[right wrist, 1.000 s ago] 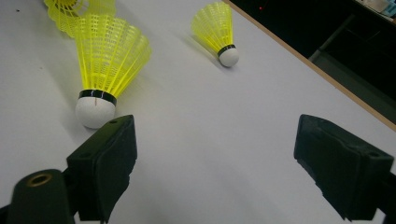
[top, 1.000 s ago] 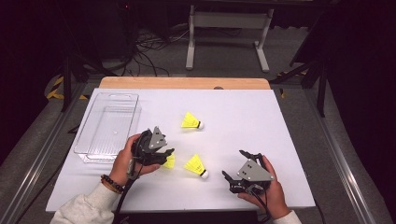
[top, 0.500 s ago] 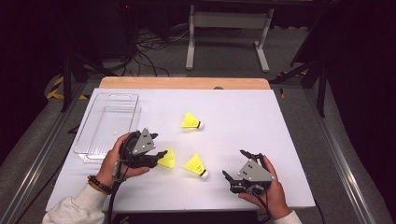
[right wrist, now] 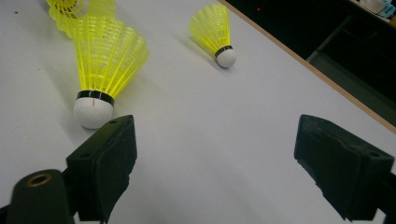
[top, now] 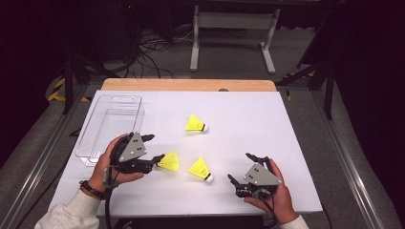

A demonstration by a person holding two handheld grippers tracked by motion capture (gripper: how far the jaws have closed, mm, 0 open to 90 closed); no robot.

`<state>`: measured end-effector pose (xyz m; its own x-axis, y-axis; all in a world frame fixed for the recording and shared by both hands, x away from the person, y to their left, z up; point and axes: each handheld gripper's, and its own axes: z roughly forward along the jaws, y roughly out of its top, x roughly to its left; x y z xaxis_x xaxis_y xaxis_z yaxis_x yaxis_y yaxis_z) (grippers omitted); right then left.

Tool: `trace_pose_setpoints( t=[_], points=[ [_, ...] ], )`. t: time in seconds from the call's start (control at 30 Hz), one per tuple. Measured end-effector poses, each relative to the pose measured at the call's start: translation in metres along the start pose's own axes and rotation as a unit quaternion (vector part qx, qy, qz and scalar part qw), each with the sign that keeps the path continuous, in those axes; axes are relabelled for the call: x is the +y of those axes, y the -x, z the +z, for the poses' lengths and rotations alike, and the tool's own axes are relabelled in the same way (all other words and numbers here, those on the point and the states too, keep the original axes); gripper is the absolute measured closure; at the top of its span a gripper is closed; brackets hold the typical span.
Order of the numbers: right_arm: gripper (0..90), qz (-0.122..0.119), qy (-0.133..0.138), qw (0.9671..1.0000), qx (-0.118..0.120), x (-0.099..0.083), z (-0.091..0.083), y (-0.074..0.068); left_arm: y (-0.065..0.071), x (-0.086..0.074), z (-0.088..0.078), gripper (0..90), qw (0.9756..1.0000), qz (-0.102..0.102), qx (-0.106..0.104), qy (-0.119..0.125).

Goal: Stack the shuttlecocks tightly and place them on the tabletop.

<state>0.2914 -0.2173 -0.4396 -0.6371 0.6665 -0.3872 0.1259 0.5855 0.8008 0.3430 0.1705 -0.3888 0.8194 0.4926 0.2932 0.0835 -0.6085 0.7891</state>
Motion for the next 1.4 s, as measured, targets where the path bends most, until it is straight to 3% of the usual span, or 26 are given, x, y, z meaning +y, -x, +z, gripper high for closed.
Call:
trace_pose_setpoints(
  t=[0.1, 0.67, 1.13, 1.4],
  points=[
    [14.1, 0.0, 0.0, 1.0, 0.0, 0.0, 0.0, 0.0, 0.0, -0.002, -0.004, 30.3, 0.9999, 0.0, -0.007, 0.01],
    [13.5, 0.006, 0.002, 1.0, 0.003, 0.001, 0.001, 0.0, 0.006, -0.013, -0.022, 21.8, 0.9992, 0.01, -0.001, 0.039],
    [12.6, 0.013, 0.001, 0.9999, 0.01, 0.003, 0.003, 0.001, 0.012, -0.032, -0.039, 14.0, 0.9969, 0.004, 0.003, 0.078],
    [12.3, 0.017, -0.001, 0.9996, 0.021, 0.007, 0.005, 0.001, 0.015, -0.045, -0.048, 13.1, 0.9962, -0.004, 0.007, 0.087]
  ],
)
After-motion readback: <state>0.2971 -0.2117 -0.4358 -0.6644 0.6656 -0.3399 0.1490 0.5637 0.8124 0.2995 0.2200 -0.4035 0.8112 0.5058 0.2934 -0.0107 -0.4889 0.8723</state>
